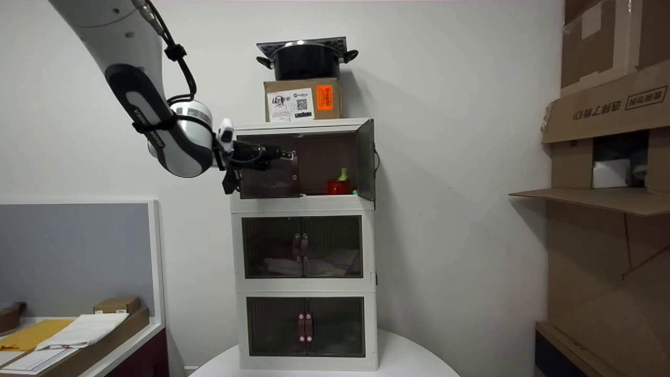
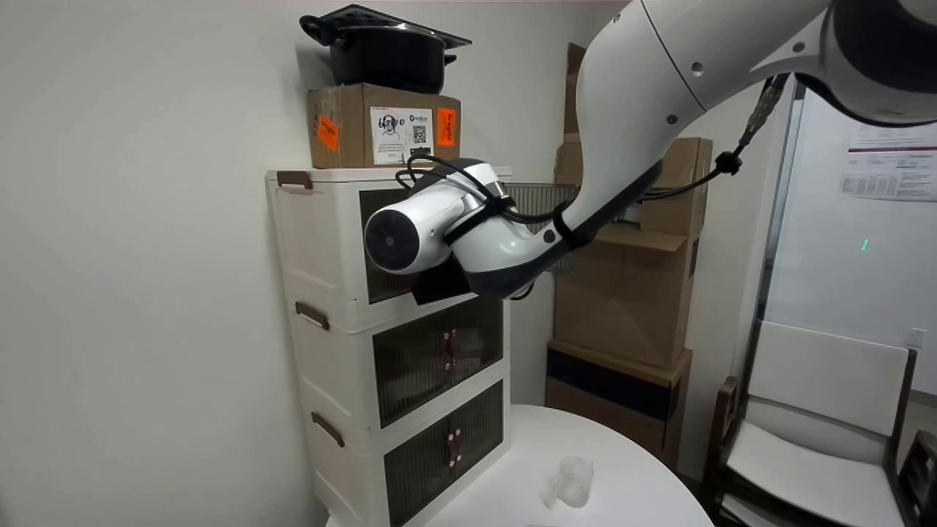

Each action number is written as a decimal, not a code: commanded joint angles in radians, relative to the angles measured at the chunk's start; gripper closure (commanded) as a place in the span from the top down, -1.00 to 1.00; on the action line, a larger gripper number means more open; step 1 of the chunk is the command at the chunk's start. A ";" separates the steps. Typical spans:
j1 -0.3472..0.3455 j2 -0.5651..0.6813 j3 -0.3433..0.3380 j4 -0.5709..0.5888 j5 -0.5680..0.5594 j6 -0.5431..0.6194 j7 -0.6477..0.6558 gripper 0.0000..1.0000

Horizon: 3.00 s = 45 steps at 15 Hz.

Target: Open the top left cabinet door, remove the orange cup from the top cabinet and put it on the table

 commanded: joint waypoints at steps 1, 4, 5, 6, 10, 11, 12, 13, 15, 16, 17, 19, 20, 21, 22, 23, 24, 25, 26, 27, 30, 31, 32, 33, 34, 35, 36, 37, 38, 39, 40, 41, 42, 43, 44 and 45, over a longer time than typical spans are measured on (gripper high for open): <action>0.002 0.018 -0.027 0.030 -0.025 0.029 0.041 1.00; -0.001 0.019 -0.040 0.032 -0.026 0.035 0.052 1.00; -0.002 0.020 -0.044 0.033 -0.026 0.036 0.054 1.00; -0.005 0.022 -0.049 0.033 -0.023 0.039 0.055 1.00; -0.016 0.027 -0.062 0.031 -0.018 0.052 0.057 1.00; -0.018 0.027 -0.065 0.031 -0.019 0.057 0.057 1.00; -0.019 0.027 -0.067 0.032 -0.019 0.061 0.057 1.00; -0.020 0.028 -0.069 0.034 -0.017 0.067 0.057 1.00; -0.021 0.030 -0.071 0.039 -0.014 0.081 0.054 1.00; -0.020 0.031 -0.070 0.042 -0.014 0.088 0.053 1.00; -0.019 0.033 -0.069 0.046 -0.014 0.094 0.050 1.00; -0.017 0.037 -0.066 0.053 -0.016 0.113 0.045 1.00; -0.015 0.039 -0.065 0.056 -0.018 0.120 0.043 1.00; -0.013 0.042 -0.064 0.062 -0.019 0.127 0.040 1.00; -0.012 0.045 -0.065 0.067 -0.017 0.132 0.038 1.00; -0.013 0.049 -0.066 0.073 -0.016 0.138 0.036 1.00; -0.015 0.054 -0.067 0.080 -0.015 0.147 0.034 1.00; -0.017 0.060 -0.069 0.088 -0.014 0.152 0.032 1.00; -0.019 0.066 -0.070 0.096 -0.013 0.158 0.030 1.00; -0.021 0.072 -0.072 0.104 -0.013 0.162 0.028 1.00; -0.024 0.085 -0.075 0.125 -0.012 0.173 0.021 1.00; -0.026 0.087 -0.077 0.129 -0.012 0.177 0.021 1.00; -0.027 0.088 -0.078 0.129 -0.011 0.178 0.022 1.00; -0.030 0.087 -0.080 0.128 -0.012 0.179 0.022 1.00; -0.032 0.086 -0.081 0.126 -0.012 0.181 0.023 1.00; -0.034 0.085 -0.083 0.124 -0.012 0.182 0.024 1.00; -0.035 0.082 -0.085 0.119 -0.013 0.181 0.027 1.00; -0.037 0.079 -0.087 0.115 -0.012 0.180 0.029 1.00; -0.038 0.076 -0.088 0.109 -0.012 0.179 0.032 1.00; -0.039 0.073 -0.089 0.102 -0.006 0.176 0.034 1.00; -0.039 0.068 -0.090 0.092 -0.002 0.171 0.038 1.00; -0.039 0.063 -0.089 0.084 0.002 0.170 0.041 1.00; -0.038 0.056 -0.089 0.071 0.006 0.165 0.045 1.00; -0.037 0.050 -0.088 0.062 0.007 0.163 0.047 1.00; -0.036 0.043 -0.087 0.051 0.006 0.161 0.051 1.00; -0.034 0.036 -0.086 0.039 0.005 0.160 0.056 1.00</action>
